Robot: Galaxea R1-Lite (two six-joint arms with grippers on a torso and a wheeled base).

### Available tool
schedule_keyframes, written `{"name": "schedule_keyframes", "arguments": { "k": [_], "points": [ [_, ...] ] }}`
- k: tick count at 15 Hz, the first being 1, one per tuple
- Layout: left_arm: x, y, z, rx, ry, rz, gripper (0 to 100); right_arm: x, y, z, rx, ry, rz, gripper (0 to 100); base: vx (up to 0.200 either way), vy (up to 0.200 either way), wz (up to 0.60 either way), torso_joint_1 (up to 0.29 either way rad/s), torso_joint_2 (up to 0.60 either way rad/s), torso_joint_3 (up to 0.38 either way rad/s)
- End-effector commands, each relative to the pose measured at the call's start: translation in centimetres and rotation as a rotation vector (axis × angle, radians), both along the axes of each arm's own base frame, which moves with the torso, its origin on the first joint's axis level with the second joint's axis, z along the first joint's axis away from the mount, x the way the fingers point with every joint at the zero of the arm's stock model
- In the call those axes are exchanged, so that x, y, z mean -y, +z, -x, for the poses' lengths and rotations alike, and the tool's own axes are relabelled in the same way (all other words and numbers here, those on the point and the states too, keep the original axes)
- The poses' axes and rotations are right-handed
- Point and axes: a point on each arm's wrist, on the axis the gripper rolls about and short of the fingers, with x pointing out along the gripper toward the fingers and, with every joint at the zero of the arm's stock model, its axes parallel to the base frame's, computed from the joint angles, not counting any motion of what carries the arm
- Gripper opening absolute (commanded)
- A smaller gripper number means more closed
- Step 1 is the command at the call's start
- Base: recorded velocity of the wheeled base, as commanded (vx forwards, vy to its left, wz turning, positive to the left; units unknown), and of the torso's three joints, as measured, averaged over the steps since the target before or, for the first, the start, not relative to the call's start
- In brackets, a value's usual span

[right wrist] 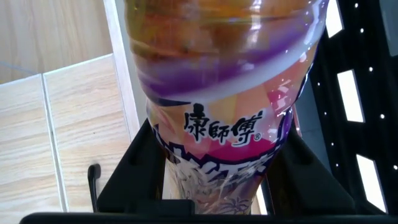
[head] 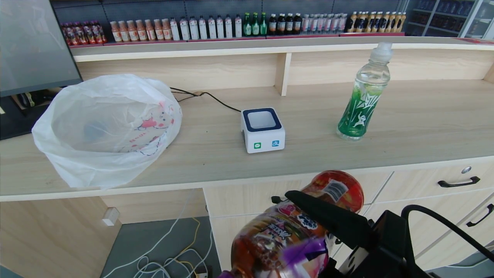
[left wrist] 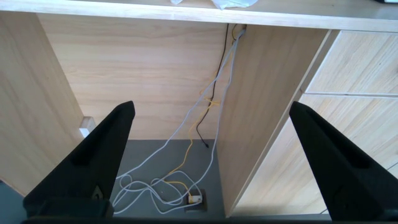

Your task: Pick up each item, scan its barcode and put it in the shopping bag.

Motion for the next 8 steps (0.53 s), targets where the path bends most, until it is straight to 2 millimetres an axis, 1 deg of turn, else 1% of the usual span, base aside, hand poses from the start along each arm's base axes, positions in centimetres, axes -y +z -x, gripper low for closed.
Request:
{"name": "schedule_keyframes", "arguments": {
  "k": [1,3,6,8],
  "points": [
    [0.00,0.00,0.00,0.000,0.000,0.000,100,-0.03,-0.03,0.00,-0.002,0.001,0.000,0,0.000,0.000,0.00,0.000,0.00,0.000],
    [0.00,0.00,0.00,0.000,0.000,0.000,100,-0.01,-0.07,0.00,-0.010,0.000,-0.006,0,0.000,0.000,0.00,0.000,0.00,0.000],
    [0.00,0.00,0.00,0.000,0.000,0.000,100,-0.24,-0.56,-0.09,-0.071,0.008,-0.034,0,0.000,0.000,0.00,0.000,0.00,0.000],
    [0.00,0.00,0.00,0.000,0.000,0.000,100,-0.59,-0.67,-0.23,-0.140,0.023,-0.103,0,0.000,0.000,0.00,0.000,0.00,0.000]
  ]
}}
